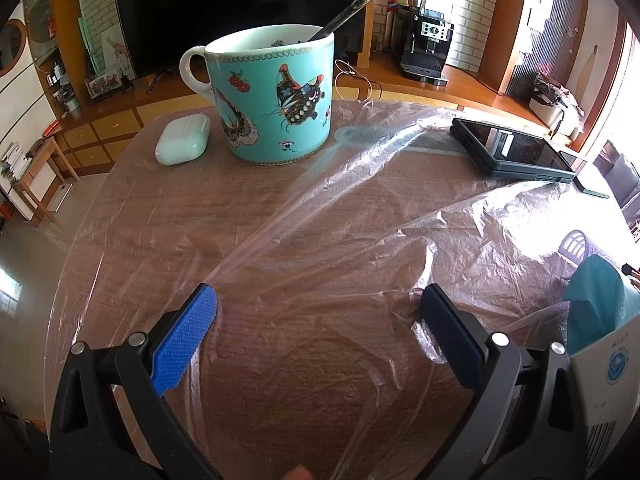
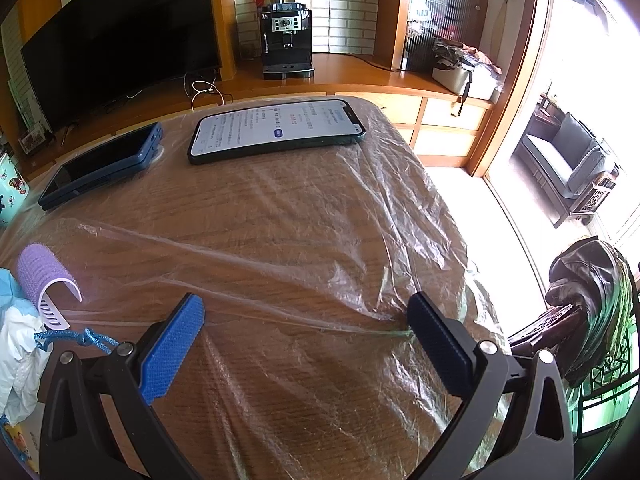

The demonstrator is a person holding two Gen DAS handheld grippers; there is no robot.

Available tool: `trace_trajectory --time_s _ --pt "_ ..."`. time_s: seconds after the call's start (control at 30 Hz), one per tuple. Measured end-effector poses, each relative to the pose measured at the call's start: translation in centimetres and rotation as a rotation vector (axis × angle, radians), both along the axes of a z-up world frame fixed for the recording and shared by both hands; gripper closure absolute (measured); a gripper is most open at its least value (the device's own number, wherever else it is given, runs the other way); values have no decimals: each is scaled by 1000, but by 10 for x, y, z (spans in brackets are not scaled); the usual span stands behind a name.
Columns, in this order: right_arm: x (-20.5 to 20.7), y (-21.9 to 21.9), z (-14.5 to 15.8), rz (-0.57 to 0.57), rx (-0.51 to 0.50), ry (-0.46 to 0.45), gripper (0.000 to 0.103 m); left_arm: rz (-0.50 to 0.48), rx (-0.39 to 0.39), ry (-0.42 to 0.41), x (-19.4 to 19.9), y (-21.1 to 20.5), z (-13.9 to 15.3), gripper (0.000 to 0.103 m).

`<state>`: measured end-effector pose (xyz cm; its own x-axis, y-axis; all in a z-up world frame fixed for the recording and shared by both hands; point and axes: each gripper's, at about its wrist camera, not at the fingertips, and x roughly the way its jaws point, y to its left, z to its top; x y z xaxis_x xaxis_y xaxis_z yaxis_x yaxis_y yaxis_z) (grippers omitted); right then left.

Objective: Collect trash

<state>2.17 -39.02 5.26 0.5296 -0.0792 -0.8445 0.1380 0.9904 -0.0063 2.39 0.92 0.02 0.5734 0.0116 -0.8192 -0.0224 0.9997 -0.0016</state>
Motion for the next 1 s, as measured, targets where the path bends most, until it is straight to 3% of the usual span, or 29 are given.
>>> trace_trajectory --time_s 0.53,0.67,0.8,0.87,1.0 --pt "-5 -4 0 37 12 0 4 -7 -3 24 11 4 2 1" --pt "-28 -5 30 86 50 -84 5 -5 -121 -72 -10 21 35 2" --pt "-50 13 73 234 59 -171 5 -142 -140 -185 -48 14 88 2" --pt "-58 31 90 339 79 -193 5 -258 -133 -225 -70 -4 109 2" --pt "-63 76 104 486 54 -194 4 -524 -106 -222 -107 -57 119 1"
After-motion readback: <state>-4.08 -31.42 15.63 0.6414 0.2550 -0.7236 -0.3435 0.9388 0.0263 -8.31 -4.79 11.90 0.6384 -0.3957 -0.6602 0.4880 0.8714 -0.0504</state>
